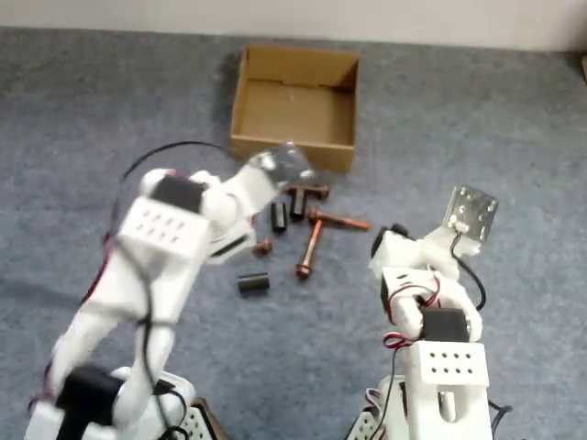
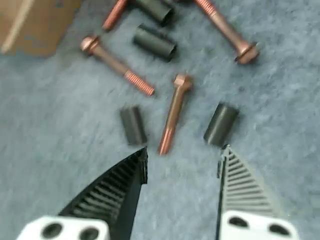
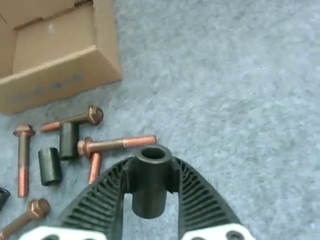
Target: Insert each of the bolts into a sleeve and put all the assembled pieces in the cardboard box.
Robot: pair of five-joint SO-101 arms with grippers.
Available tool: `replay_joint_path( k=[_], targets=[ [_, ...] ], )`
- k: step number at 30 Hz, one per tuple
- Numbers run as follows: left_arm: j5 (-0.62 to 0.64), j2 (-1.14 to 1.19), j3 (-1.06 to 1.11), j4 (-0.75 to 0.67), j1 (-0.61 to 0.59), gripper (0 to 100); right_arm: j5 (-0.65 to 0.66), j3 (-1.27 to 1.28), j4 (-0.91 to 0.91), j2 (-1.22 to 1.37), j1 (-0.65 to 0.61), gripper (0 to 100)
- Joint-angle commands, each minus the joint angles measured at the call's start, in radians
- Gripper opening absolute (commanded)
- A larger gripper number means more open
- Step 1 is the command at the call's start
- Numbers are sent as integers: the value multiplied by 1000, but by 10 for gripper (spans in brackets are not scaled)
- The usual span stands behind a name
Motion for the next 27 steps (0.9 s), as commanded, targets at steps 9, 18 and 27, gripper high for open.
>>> replay_joint_path(
  k=[9,18,27],
  targets=[
    [-60,510,-262,-110,53,252,-11,-5,-30,-19,15,5],
    [-63,671,-312,-140,30,252,-8,-5,-30,-19,15,5],
    [-61,745,-311,-178,45,2,-5,-4,-25,-22,15,5]
  ],
)
